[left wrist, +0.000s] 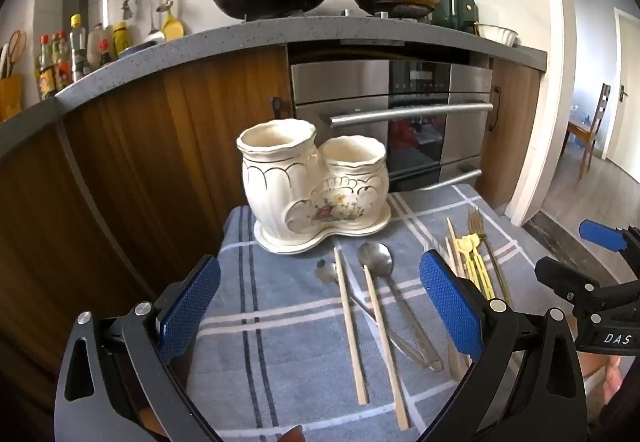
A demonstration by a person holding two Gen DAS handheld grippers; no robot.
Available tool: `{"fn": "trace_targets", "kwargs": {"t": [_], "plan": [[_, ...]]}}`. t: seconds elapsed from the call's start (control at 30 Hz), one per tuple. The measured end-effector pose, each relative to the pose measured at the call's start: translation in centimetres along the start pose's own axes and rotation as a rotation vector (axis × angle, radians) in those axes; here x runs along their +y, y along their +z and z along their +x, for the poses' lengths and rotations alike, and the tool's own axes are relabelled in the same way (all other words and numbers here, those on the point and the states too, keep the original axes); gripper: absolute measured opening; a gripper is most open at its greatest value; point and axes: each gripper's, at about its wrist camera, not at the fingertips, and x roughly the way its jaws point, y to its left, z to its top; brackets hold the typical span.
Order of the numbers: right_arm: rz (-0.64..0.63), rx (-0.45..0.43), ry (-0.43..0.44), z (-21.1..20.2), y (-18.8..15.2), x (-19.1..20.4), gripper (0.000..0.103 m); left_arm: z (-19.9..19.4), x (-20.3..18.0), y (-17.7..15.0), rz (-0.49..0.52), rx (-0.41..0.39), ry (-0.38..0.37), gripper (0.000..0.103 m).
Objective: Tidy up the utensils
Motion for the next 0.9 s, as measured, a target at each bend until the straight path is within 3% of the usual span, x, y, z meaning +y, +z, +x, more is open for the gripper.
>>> {"fn": "trace_targets", "kwargs": {"t": [0.9], "plan": [[-0.005, -0.003, 0.003, -0.06, -0.09, 0.26, 0.098, 0.12, 0.41, -0.46, -0.01, -0.013, 0.009, 0.099]]}}
